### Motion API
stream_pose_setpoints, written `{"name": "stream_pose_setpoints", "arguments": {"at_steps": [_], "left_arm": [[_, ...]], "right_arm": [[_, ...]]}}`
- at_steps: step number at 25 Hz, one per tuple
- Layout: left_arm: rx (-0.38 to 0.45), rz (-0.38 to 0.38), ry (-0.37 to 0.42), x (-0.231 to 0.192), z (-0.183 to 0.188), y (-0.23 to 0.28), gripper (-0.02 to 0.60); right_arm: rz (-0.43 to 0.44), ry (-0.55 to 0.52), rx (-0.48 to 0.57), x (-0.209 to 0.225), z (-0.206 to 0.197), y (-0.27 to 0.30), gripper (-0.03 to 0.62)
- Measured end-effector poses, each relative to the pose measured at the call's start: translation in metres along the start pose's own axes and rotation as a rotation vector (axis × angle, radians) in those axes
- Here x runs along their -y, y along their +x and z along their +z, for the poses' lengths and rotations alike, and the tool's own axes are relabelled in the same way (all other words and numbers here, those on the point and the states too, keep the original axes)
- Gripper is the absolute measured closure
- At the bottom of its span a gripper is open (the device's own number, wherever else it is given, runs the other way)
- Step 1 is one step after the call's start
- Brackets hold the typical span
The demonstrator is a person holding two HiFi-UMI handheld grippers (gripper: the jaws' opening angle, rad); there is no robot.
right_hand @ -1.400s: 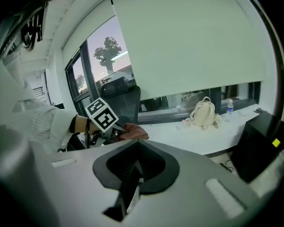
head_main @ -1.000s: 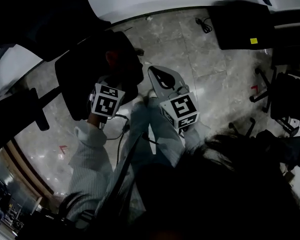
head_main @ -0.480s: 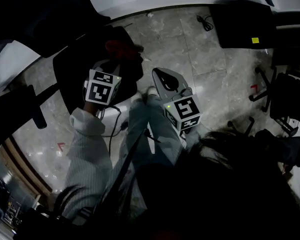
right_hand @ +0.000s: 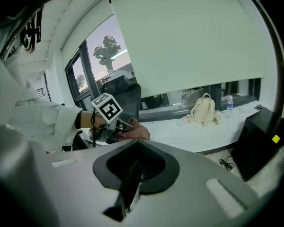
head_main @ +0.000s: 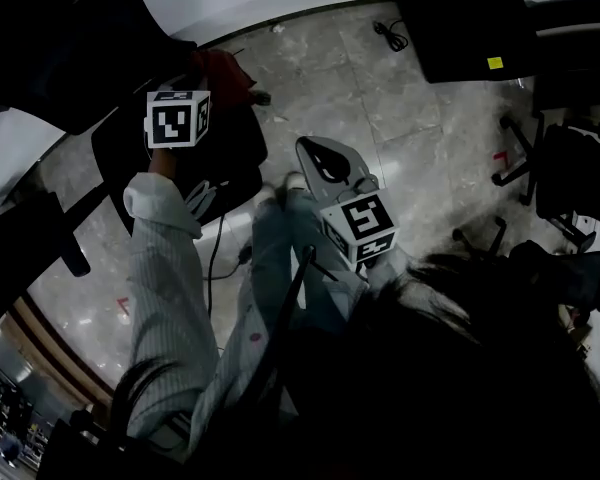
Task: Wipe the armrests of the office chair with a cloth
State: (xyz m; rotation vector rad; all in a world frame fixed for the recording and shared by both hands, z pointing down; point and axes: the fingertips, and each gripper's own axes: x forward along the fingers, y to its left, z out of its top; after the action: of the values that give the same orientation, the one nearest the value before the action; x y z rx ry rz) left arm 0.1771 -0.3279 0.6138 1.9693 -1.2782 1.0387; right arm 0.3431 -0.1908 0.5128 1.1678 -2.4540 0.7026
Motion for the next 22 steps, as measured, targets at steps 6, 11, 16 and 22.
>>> {"name": "stream_pose_setpoints", "arguments": {"at_steps": [6, 11, 16, 22], "left_arm": [[-0.05, -0.092, 0.057, 0.049, -0.039, -0.04, 0.552], [-0.076, -0.178, 0.125, 0.108, -0.081, -0.086, 0.552], [-0.087, -0.198, 0.121, 0.134, -0.115, -0.116, 0.552], [0.017, -0.15, 0.042, 0.125, -0.108, -0.131, 0.552]], "right_arm": [[0.027, -0.002, 0.006, -0.012, 0.006, -0.002, 0.592], [0.051, -0.03, 0.042, -0.029, 0.022, -0.009, 0.592], [0.06, -0.039, 0.054, -0.047, 0.028, -0.02, 0.592], [0.06, -0.064, 0.061, -0.061, 0.029, -0.034, 0.592]]}}
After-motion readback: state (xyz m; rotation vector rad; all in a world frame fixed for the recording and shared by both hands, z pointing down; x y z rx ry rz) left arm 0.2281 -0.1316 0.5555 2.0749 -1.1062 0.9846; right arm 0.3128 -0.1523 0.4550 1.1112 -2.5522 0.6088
